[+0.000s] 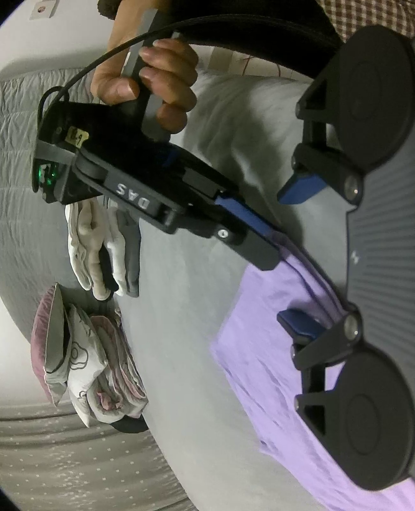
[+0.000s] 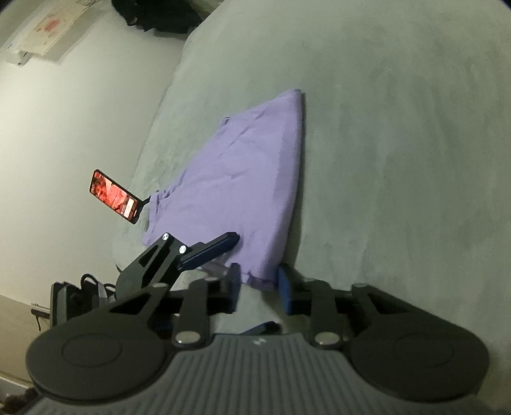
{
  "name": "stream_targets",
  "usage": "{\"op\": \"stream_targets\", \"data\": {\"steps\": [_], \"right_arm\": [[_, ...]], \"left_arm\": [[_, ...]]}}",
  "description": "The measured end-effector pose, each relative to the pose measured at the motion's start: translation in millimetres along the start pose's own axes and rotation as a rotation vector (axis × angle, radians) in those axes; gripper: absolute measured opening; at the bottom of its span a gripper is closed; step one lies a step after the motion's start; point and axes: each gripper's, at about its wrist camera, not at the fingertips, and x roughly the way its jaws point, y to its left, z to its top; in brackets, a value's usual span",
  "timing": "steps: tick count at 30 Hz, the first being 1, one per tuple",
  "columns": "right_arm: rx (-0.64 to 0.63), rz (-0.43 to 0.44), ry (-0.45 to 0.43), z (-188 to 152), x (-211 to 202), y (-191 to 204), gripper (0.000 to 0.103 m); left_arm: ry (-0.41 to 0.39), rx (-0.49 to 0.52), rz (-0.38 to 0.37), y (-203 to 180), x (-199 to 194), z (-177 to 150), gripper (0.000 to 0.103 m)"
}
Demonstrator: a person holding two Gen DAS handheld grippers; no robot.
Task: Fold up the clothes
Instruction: 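Grasp the folded bundle edge with the left gripper while the right gripper grasps it too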
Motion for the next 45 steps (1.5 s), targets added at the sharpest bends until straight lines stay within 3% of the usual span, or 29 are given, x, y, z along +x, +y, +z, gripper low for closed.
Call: {"op": "stream_targets", "data": {"steps": [2, 4, 8, 11, 12, 13, 18, 20, 24, 25, 27, 29, 31, 40, 45], "right_arm": [[0.014, 0.0, -0.006, 0.4, -0.7, -1.2, 0.008], [0.01, 0.014, -0.017, 1.5, 0.6, 3.0, 0.007], [-0.006, 0.082, -0.048, 5.4, -3.1, 17.8, 0.007], [-0.019, 0.092, -0.061, 9.3, -4.2, 24.0, 0.008], [-0.025, 0.082, -0.06, 10.9, -3.0, 25.2, 0.01], [-0.026, 0.07, -0.06, 12.5, -1.8, 25.6, 0.015], [-0.009, -0.019, -0.11, 25.1, 4.1, 21.6, 0.023], [0.002, -0.054, -0.142, 31.6, 9.3, 18.7, 0.054], [-0.007, -0.084, -0.192, 44.6, 29.7, 21.1, 0.054], [-0.017, -0.092, -0.209, 47.5, 34.8, 23.2, 0.053], [-0.039, -0.123, -0.243, 51.7, 46.0, 27.7, 0.041], [-0.06, -0.157, -0.277, 56.4, 58.4, 30.6, 0.019], [-0.051, -0.17, -0.301, 60.9, 66.5, 29.1, 0.009], [-0.043, -0.177, -0.351, 63.7, 49.3, 19.5, 0.006], [-0.017, -0.176, -0.37, 58.8, 32.1, 9.6, 0.006]], "left_arm": [[-0.009, -0.007, 0.007, -0.5, 1.0, 1.2, 0.066], [-0.017, -0.018, 0.021, -0.3, 0.8, 1.9, 0.056], [-0.042, -0.057, 0.062, 4.6, 0.9, 7.3, 0.045], [-0.028, -0.105, 0.079, 10.2, 6.2, 11.1, 0.026], [-0.016, -0.121, 0.084, 12.2, 8.9, 11.8, 0.01], [-0.003, -0.135, 0.088, 13.9, 11.6, 12.7, 0.005], [0.007, -0.15, 0.1, 13.1, 14.4, 14.1, 0.005], [0.002, -0.145, 0.107, 10.3, 13.6, 13.2, 0.004], [-0.007, -0.169, 0.127, 8.0, 11.7, 11.8, 0.004], [-0.008, -0.177, 0.133, 7.0, 11.5, 12.3, 0.004], [-0.01, -0.189, 0.148, 4.6, 10.6, 13.7, 0.004], [-0.012, -0.199, 0.162, 2.4, 9.5, 14.8, 0.004], [-0.015, -0.218, 0.177, 1.1, 8.4, 15.1, 0.004], [-0.014, -0.323, 0.252, -11.8, 12.2, 21.3, 0.003], [-0.022, -0.35, 0.248, -26.7, 16.0, 27.1, 0.003]]}}
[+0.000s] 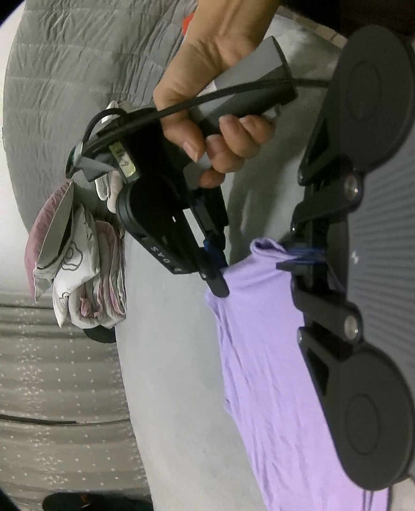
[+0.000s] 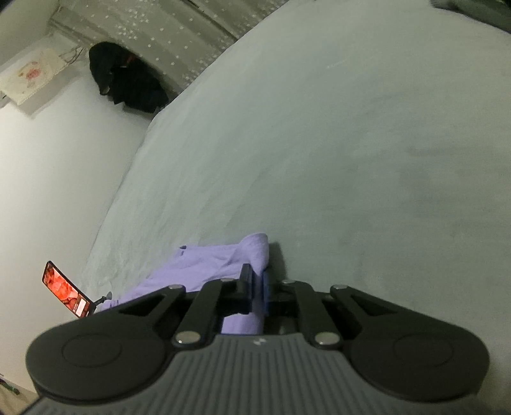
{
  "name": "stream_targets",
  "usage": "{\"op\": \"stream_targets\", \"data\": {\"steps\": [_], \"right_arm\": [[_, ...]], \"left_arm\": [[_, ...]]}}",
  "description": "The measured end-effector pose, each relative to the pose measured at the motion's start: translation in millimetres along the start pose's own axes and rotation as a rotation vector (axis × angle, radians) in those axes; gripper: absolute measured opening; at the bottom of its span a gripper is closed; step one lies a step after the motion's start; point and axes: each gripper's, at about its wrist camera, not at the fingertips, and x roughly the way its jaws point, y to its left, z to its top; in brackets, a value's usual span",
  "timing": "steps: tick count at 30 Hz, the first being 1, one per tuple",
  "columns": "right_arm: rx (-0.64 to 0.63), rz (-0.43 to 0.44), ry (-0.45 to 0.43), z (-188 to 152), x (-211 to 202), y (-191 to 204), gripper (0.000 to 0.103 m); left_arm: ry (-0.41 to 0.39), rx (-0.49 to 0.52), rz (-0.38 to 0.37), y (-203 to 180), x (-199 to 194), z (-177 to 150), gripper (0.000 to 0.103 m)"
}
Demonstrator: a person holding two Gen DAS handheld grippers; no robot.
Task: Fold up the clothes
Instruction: 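Grasp the folded bundle edge with the left gripper while the right gripper grasps it too, then lift the bundle edge with both grippers and fold it over the rest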
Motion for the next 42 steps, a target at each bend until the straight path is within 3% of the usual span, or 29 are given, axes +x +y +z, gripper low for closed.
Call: {"op": "stream_targets", "data": {"steps": [5, 16, 29, 42], "right_arm": [[0.027, -0.015, -0.008, 0.5, -9.6, -3.1, 0.006], [0.064, -0.011, -0.012, 4.8, -9.9, 20.8, 0.006], [0.037, 0.071, -0.013, 5.5, 11.8, 72.6, 0.006], [-0.043, 0.015, 0.045, -1.9, 64.7, 125.6, 0.006]], "left_arm": [[-0.02, -0.03, -0.013, -7.6, -4.7, 1.6, 0.003], [-0.084, -0.184, 0.008, 15.5, -29.2, 2.0, 0.003], [-0.13, -0.429, 0.039, 81.9, -66.9, -9.3, 0.003], [-0.164, -0.627, 0.107, 154.8, -97.1, -42.0, 0.003]]}}
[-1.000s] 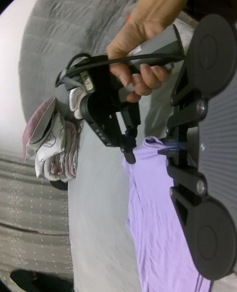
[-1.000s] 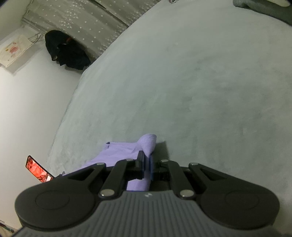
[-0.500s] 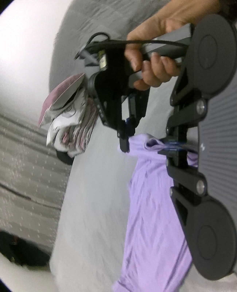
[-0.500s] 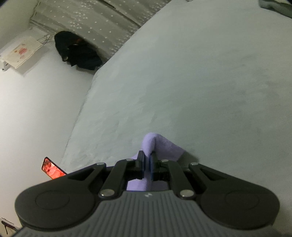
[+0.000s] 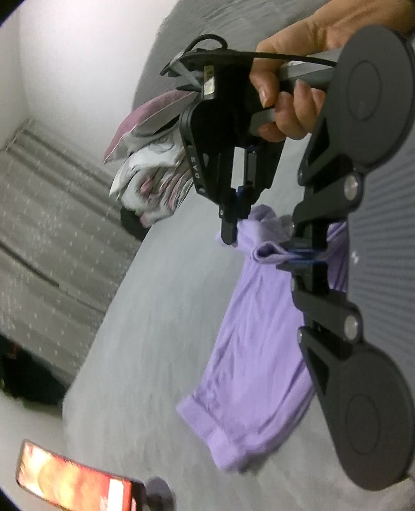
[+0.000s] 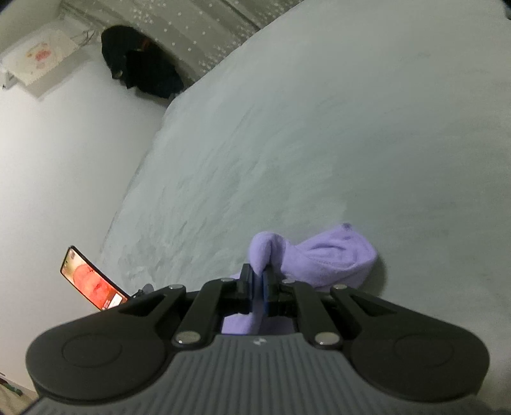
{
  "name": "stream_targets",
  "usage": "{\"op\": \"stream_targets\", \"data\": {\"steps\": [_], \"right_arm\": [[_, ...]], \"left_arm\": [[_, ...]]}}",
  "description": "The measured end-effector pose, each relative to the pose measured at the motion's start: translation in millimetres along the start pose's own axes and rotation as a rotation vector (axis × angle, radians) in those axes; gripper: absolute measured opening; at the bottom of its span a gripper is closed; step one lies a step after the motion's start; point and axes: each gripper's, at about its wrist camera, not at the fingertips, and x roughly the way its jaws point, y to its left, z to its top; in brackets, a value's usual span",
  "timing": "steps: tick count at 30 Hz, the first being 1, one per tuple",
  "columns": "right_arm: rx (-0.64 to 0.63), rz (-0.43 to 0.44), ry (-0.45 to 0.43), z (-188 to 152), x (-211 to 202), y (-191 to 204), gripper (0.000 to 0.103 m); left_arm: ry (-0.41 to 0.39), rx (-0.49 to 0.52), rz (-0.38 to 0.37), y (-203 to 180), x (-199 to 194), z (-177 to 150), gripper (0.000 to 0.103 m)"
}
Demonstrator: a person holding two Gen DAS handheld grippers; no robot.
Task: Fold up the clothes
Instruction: 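Lift the bundle edge with both grippers and fold it over the rest, then open both grippers and release the folded lavender bundle onto the bed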
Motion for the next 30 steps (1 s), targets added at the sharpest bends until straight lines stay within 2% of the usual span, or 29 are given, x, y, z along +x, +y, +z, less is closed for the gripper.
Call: {"op": "stream_targets", "data": {"steps": [9, 13, 22, 25, 26, 29, 30], "right_arm": [[-0.086, -0.028, 0.048, 1.5, 37.0, 41.7, 0.006], [-0.104, -0.033, 0.076, -14.2, 45.7, 58.0, 0.006], [-0.136, -0.015, 0.129, -25.2, 79.7, 90.1, 0.007], [-0.146, 0.018, 0.151, -27.0, 87.2, 96.9, 0.012], [-0.149, 0.029, 0.141, -26.3, 87.5, 100.4, 0.018], [-0.155, 0.06, 0.119, -17.1, 77.6, 97.3, 0.018], [-0.154, 0.065, 0.112, -14.3, 73.7, 95.3, 0.02]], "left_arm": [[-0.041, -0.145, 0.082, 47.4, -12.0, 14.4, 0.003], [-0.061, -0.207, 0.144, 64.8, -19.3, 20.1, 0.003], [-0.094, -0.28, 0.267, 86.8, -30.9, 23.9, 0.004], [-0.078, -0.293, 0.302, 92.5, -31.3, 21.6, 0.005], [-0.074, -0.294, 0.305, 94.0, -31.8, 21.5, 0.005], [-0.062, -0.29, 0.319, 97.6, -33.3, 21.8, 0.016], [-0.065, -0.278, 0.327, 97.3, -33.8, 23.2, 0.022]]}}
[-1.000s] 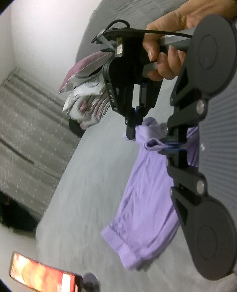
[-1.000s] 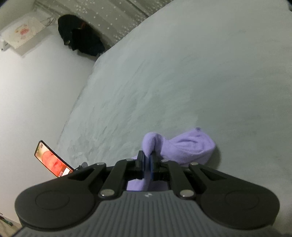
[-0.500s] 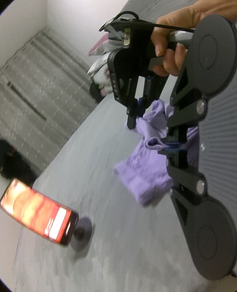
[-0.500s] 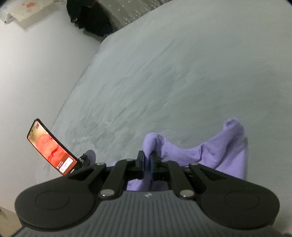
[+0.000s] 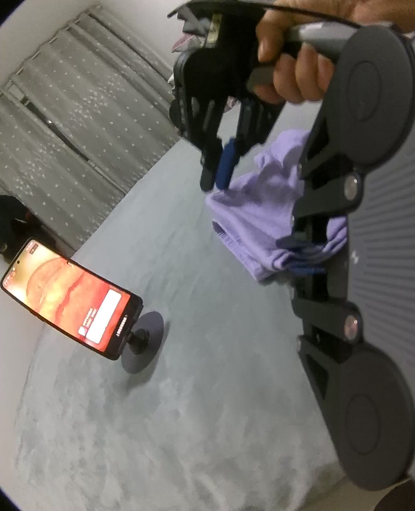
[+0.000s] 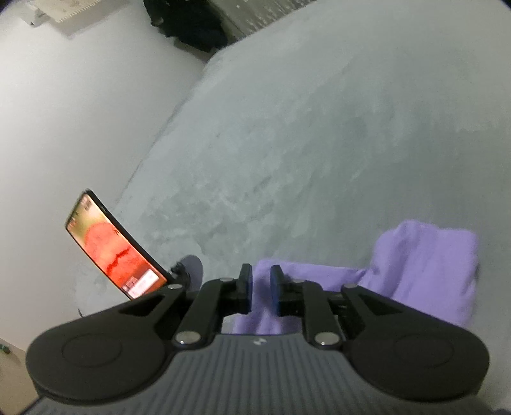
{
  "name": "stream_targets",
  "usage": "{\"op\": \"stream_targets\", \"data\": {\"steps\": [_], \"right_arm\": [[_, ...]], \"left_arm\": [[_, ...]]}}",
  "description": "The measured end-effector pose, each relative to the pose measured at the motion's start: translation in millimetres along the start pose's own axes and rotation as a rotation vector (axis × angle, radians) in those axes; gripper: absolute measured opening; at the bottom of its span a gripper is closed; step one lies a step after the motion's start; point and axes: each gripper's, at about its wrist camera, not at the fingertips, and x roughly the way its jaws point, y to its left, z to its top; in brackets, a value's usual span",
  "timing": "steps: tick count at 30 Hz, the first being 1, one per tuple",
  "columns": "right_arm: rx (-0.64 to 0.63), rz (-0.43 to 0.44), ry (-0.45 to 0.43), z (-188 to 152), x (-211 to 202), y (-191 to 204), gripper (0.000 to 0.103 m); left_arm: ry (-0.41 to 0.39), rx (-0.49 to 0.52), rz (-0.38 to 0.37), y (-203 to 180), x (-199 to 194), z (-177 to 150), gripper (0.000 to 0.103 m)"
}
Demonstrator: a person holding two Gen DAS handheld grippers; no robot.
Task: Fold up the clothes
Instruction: 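Open both grippers and release the folded lavender bundle onto the bed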
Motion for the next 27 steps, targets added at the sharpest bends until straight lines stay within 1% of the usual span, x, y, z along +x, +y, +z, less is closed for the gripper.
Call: {"op": "stream_targets", "data": {"steps": [1, 2, 3, 6, 9, 11, 14, 18, 21, 24, 27], "right_arm": [[0.001, 0.001, -0.009, 2.2, -5.3, -3.1, 0.029], [0.002, 0.0, -0.02, 4.3, -11.4, -7.0, 0.039], [0.004, -0.006, -0.035, 5.9, -18.5, -13.0, 0.04], [0.018, -0.025, -0.066, 8.5, -35.1, -31.8, 0.04], [0.044, -0.056, -0.079, 10.1, -54.8, -55.9, 0.04], [0.048, -0.068, -0.093, 8.9, -65.0, -70.1, 0.04], [0.069, -0.075, -0.099, 5.7, -73.4, -89.0, 0.04], [0.093, -0.058, -0.081, -1.4, -69.8, -104.0, 0.04], [0.104, -0.023, -0.074, -8.4, -63.5, -110.6, 0.04], [0.115, 0.013, -0.093, -16.2, -63.4, -117.7, 0.04], [0.099, 0.035, -0.126, -21.9, -63.8, -120.2, 0.04]], "left_arm": [[-0.008, 0.011, 0.007, -0.5, -0.9, 1.3, 0.026], [-0.018, 0.021, 0.015, -0.6, -2.0, 2.7, 0.028], [-0.028, 0.032, 0.022, -0.8, -3.0, 4.2, 0.029], [-0.048, 0.069, 0.046, -4.2, -5.2, 8.9, 0.029], [-0.047, 0.144, 0.065, -15.6, -1.4, 15.4, 0.029], [-0.03, 0.196, 0.07, -27.2, 5.5, 23.4, 0.029], [0.008, 0.259, 0.053, -46.2, 22.5, 36.4, 0.029], [0.042, 0.307, 0.024, -66.2, 48.9, 50.2, 0.029], [0.066, 0.362, 0.029, -77.9, 70.3, 55.7, 0.029], [0.058, 0.407, 0.03, -83.2, 85.8, 57.6, 0.029], [0.039, 0.402, -0.023, -76.9, 96.5, 57.4, 0.028]]}}
